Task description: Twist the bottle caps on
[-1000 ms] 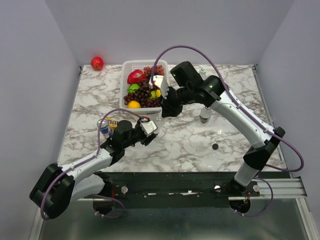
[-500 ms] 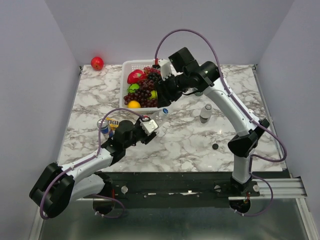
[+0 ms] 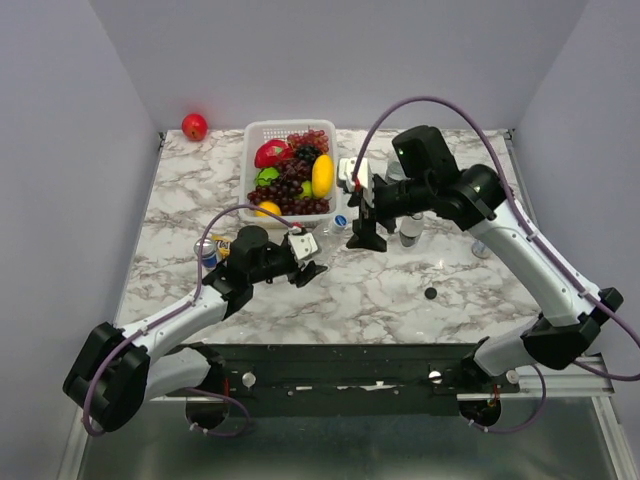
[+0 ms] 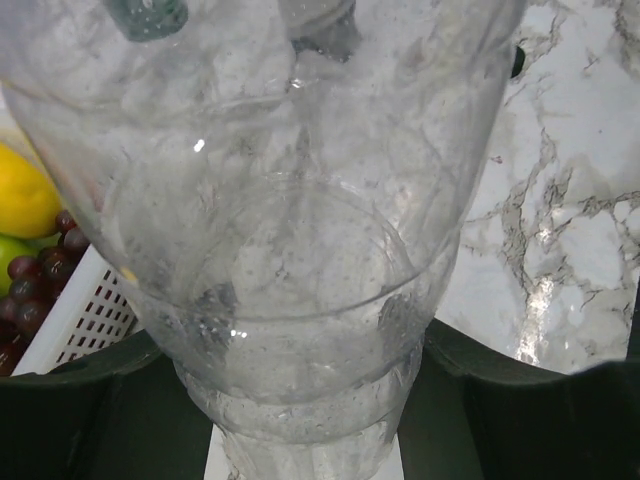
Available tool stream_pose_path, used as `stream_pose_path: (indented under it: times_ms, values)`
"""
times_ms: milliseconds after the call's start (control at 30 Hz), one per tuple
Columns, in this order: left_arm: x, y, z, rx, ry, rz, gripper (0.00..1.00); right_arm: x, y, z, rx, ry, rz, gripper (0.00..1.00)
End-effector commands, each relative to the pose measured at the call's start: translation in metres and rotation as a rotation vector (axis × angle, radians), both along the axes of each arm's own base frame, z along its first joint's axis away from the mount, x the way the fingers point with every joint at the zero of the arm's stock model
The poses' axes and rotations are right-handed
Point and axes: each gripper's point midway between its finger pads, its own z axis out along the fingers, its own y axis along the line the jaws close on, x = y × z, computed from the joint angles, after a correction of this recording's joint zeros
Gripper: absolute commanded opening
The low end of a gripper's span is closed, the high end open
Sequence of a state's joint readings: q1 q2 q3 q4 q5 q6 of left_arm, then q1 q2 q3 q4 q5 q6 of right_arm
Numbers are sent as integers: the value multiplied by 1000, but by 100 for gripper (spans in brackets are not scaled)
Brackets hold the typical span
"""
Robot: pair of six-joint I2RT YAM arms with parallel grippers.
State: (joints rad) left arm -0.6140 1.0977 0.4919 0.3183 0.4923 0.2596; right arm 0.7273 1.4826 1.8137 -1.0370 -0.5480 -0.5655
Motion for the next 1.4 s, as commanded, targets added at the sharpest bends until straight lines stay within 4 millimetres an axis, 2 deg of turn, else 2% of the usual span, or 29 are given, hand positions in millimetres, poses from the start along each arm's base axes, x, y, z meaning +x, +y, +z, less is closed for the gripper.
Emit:
stream_pose_path:
  times_ms: [0,200,367,467,600,867,1033,1233,1300,1367]
  values:
    - [-17,-9,7,-4,26,-131,0,6,12,5,71,-326,209,93]
    - [-20,-11,5,12,14,-170,0,4,19,-2,61,-366,277,94]
    - [-20,-16,8,5,34,-186,0,-17,25,-3,71,-386,395,95]
    - [-16,-17,12,-22,65,-160,0,-21,21,-10,30,-404,453,95]
    - [-10,-19,24,-74,74,-132,0,-22,9,-30,-74,-362,486,93]
    - [3,-15,37,-149,123,-73,0,-15,-3,-41,-118,-360,395,92]
    - [12,-8,44,-183,117,-30,0,-12,-13,-54,-175,-292,315,92]
    - [20,2,47,-211,113,27,0,-22,-42,-64,-264,-201,201,90]
    - [21,3,45,-205,119,33,0,-26,-53,-78,-310,-161,175,88]
    - [22,2,45,-172,95,5,0,-25,-56,-82,-314,-141,141,84]
